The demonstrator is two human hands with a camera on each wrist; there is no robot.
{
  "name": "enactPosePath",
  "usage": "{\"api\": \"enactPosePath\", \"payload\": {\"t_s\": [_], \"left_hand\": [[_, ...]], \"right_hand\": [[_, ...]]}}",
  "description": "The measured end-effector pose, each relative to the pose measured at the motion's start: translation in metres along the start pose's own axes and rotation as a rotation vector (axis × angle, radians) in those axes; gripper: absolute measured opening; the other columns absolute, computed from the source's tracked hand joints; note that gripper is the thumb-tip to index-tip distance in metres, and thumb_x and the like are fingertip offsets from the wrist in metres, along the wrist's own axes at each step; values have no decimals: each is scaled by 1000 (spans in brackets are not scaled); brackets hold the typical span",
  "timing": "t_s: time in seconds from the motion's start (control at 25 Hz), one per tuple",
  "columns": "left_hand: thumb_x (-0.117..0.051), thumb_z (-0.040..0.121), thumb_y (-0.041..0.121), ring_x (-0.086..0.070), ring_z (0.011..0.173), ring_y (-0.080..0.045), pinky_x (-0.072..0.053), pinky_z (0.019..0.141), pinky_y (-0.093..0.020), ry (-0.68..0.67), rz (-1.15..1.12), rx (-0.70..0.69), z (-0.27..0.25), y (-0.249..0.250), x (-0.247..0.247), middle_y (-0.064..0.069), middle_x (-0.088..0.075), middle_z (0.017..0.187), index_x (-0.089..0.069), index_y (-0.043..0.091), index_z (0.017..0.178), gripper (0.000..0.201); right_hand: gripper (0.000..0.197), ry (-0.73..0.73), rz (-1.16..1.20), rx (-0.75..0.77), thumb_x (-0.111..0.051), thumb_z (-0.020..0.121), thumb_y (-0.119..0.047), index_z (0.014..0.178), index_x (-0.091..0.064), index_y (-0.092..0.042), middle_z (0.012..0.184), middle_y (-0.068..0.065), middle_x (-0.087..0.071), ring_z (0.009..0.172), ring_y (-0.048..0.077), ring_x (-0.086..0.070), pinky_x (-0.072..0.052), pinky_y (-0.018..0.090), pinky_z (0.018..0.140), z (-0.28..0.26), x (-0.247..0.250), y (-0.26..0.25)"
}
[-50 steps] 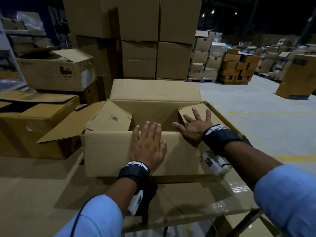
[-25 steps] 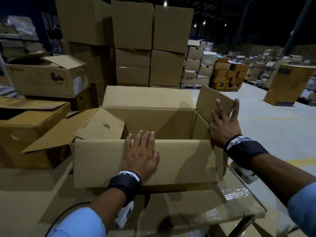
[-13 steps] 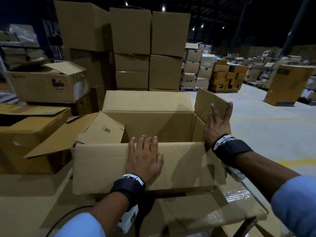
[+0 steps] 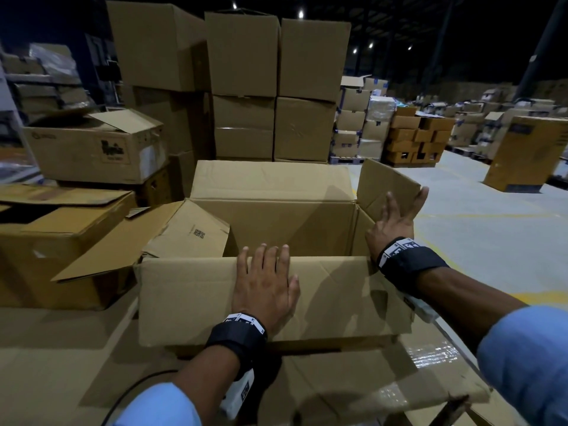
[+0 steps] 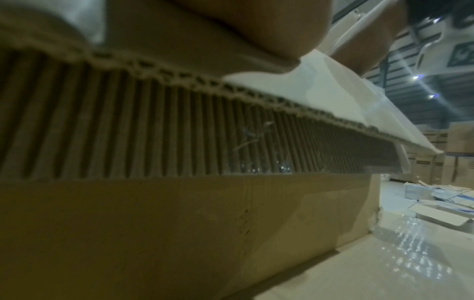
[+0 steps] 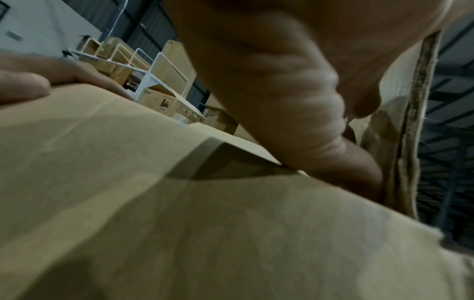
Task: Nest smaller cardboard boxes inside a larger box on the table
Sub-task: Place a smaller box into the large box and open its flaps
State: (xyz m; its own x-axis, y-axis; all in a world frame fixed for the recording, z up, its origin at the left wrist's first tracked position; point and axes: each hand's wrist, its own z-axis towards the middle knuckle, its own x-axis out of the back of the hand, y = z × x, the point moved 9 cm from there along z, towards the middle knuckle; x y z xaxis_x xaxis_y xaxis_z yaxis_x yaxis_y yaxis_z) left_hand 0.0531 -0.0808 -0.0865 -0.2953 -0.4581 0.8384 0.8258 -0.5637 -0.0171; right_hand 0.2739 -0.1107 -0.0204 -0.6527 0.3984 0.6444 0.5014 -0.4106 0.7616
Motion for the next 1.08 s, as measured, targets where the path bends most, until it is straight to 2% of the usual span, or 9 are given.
{"api": "enactPosePath", "payload": {"t_s": [0.16, 0.24, 0.32, 0.44, 0.56, 0.64, 0.76, 0.84, 1.08], "left_hand": [[-37, 94, 47, -45, 130, -32, -20, 114, -57, -4, 8, 4, 1, -1, -2, -10, -56, 133, -46, 12, 143, 60], [-37, 94, 47, -44, 130, -32, -19, 115, -57, -13, 14, 4, 1, -1, -3, -10, -55, 133, -45, 13, 143, 61], [-37, 94, 47, -44, 130, -32, -19, 115, -57, -10, 13, 0, 0, 0, -3, -10, -55, 133, -45, 13, 144, 61], [-37, 94, 46, -45, 130, -32, -19, 115, -57, -4, 9, 0, 1, 1, -2, -10, -56, 132, -45, 13, 144, 60], [-37, 94, 46, -45, 129, -33, -20, 114, -57, -4, 4, -1, 1, 1, -2, -10, -56, 132, -46, 12, 143, 60], [-38, 94, 46, -46, 129, -33, -21, 114, -57, -4, -1, 0, 0, 1, 0, -10, -57, 131, -47, 12, 143, 60], [-38, 93, 46, -47, 128, -33, -23, 113, -58, -8, -15, -2, 0, 3, 1, -10, -57, 131, -48, 12, 141, 60], [-38, 92, 46, -47, 127, -33, -24, 112, -58, -12, -20, 1, 1, 2, 1, -10, -58, 130, -51, 11, 139, 60], [-34, 90, 47, -48, 126, -32, -23, 108, -66, -32, -5, 20, 2, 13, 4, -9, -58, 129, -52, 14, 136, 60]], "right_hand": [[55, 248, 12, 53, -43, 97, -31, 151, -37, -22, 165, 16, -10, 143, 46, 29, 10, 80, 102, -2, 25, -5], [58, 293, 5, 65, -41, 97, -31, 153, -31, -27, 164, 14, -14, 142, 46, 29, 13, 78, 103, -2, 30, -2], [52, 308, -2, 86, -41, 98, -31, 150, -37, -30, 164, 13, -17, 144, 47, 26, 12, 76, 106, -8, 36, 2], [40, 255, -72, 124, -38, 102, -35, 137, -54, -29, 162, 15, -19, 147, 47, 14, 12, 73, 109, -9, 32, 9], [34, 100, 44, 159, -38, 101, -30, 127, -61, -30, 151, 11, -45, 148, 50, -5, 8, 73, 110, 11, 2, 7], [29, -18, 232, 154, -47, 96, -22, 119, -63, -27, 142, 7, -54, 145, 45, -22, -3, 75, 109, 30, -22, 1], [29, -101, 479, 144, -52, 91, -31, 118, -61, -26, 133, 5, -53, 132, 40, -38, -24, 72, 105, 52, -50, -5], [33, -114, 598, 185, -48, 92, -28, 124, -55, -21, 133, 9, -50, 126, 40, -40, -34, 65, 103, 62, -60, -9], [45, -77, 725, 128, -47, 91, -10, 133, -54, -24, 142, 9, -37, 134, 45, -30, -30, 65, 104, 73, -64, -10]]}}
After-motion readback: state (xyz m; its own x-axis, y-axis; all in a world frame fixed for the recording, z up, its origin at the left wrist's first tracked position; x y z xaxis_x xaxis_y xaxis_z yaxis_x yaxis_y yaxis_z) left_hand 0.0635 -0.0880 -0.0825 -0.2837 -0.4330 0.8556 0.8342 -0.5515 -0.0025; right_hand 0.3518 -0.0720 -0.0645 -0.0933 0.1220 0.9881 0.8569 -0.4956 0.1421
